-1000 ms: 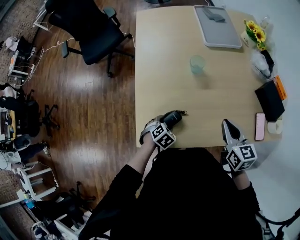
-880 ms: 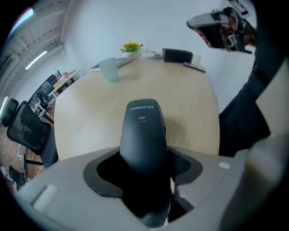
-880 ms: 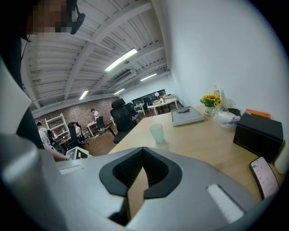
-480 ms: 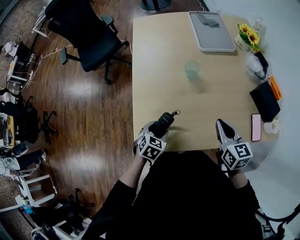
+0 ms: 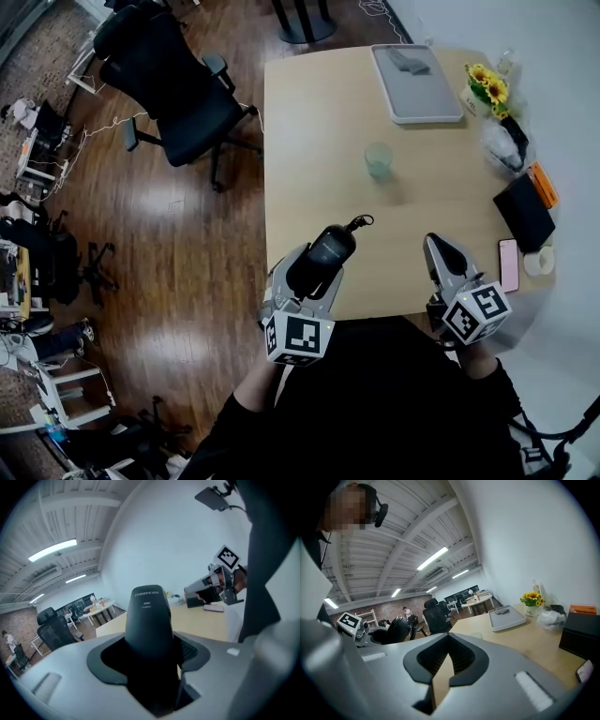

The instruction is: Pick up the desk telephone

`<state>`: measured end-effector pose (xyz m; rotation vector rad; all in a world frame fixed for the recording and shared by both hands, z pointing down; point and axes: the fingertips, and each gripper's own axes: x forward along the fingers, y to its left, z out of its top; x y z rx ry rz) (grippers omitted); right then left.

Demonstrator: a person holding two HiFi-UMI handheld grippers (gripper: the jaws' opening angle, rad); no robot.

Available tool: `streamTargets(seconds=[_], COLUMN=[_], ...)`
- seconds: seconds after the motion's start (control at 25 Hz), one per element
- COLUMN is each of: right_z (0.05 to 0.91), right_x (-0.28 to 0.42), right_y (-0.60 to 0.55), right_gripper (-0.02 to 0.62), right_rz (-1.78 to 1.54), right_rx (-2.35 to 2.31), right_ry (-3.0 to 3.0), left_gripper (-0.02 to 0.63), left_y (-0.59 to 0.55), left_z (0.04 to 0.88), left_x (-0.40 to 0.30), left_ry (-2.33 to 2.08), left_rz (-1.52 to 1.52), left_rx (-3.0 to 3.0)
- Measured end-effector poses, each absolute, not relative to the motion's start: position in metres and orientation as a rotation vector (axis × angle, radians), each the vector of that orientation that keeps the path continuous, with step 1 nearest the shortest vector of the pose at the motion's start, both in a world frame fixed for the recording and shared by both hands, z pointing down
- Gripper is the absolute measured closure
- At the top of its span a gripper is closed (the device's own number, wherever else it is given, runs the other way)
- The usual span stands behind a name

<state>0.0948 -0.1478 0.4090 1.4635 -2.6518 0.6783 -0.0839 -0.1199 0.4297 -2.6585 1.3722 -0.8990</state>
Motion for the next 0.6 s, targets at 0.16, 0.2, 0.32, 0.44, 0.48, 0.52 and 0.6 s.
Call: streamTargets(seconds=[0.16,0.2,0.32,0.44,0.48,0.52,0.6], right_z=[0.3946,0.3947,0.3958,0.3966,0.3968,0.3967,0.3965], right_x=[0.0875,0.0874,0.0873,0.0888,0.0893,0.0895,0.0887], right_y=[-0.1485,-0.1473,-0.1434,-0.1420,-0.1416,-0.1410,-0.1397], right_gripper=[0.594,0.594,0.594,0.594,0.594,0.594,0.594], right_rz=[0.628,0.620,0.610,0.605,0.600,0.595,0.585], right_rx=[1.435,1.427,1.417,1.417,1.416,1.416,1.413], right_ry=[-2.714,-2.720,-2.728,-2.727,-2.726,-2.725,-2.722], left_gripper=[0.344,0.344,0.344,0.344,0.344,0.344,0.344], left_y=[-0.1298,-0.1305,-0.1276,-0.1247,-0.1242,-0.1240,-0.1237], left_z=[0.4152,0.4153,0.4180,0.4177,0.4173,0.4171,0.4169], left_x=[-0.0889,-0.0887,-0.0879,-0.0854,-0.0840,-0.0825,-0.0794], left_ry=[1.495,1.510,1.531,1.527,1.519,1.510,1.495], left_rz=[-0.707,-0.670,-0.633,-0.635,-0.646,-0.653,-0.634], left_rx=[-2.700,-2.725,-2.789,-2.791,-2.787,-2.787,-2.802])
